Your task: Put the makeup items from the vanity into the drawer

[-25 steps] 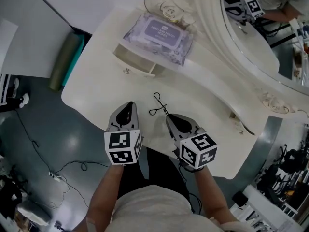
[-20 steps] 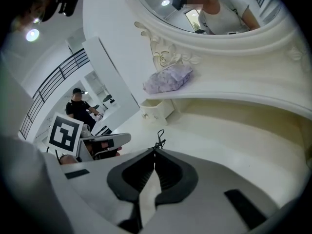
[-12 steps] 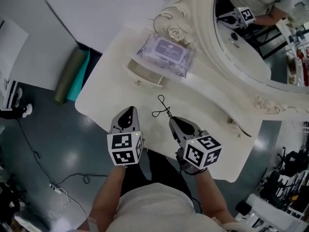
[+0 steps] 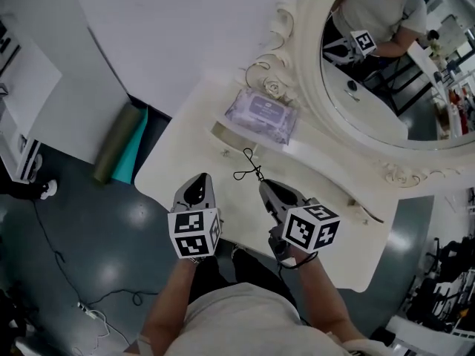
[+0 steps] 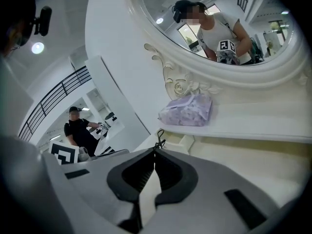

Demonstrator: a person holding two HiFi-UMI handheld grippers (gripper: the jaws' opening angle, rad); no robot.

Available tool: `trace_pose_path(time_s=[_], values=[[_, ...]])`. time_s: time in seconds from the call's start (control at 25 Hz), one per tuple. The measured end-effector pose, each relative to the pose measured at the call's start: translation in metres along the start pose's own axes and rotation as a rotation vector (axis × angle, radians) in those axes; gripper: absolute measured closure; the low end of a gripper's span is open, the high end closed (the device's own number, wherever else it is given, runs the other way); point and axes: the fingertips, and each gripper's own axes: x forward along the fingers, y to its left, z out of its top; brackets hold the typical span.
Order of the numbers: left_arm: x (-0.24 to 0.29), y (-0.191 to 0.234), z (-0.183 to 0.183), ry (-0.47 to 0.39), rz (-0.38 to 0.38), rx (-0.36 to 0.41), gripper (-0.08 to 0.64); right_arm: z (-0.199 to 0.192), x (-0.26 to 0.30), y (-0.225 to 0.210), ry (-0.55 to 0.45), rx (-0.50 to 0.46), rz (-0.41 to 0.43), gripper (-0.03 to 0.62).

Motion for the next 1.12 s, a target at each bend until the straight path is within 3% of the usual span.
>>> trace_pose_path(time_s=[0.6,1.12], values=[[0.020,0.032,0.018,0.018,0.023,-0.006,0.555,0.010,0.051,-0.005,0.072,0.085,-0.035,0.571],[0.046,0.044,0.023,0.043,0.028,-0.020,0.555,0.021,0.086,-0.022,0.115,0.275,-0.120,0.571]])
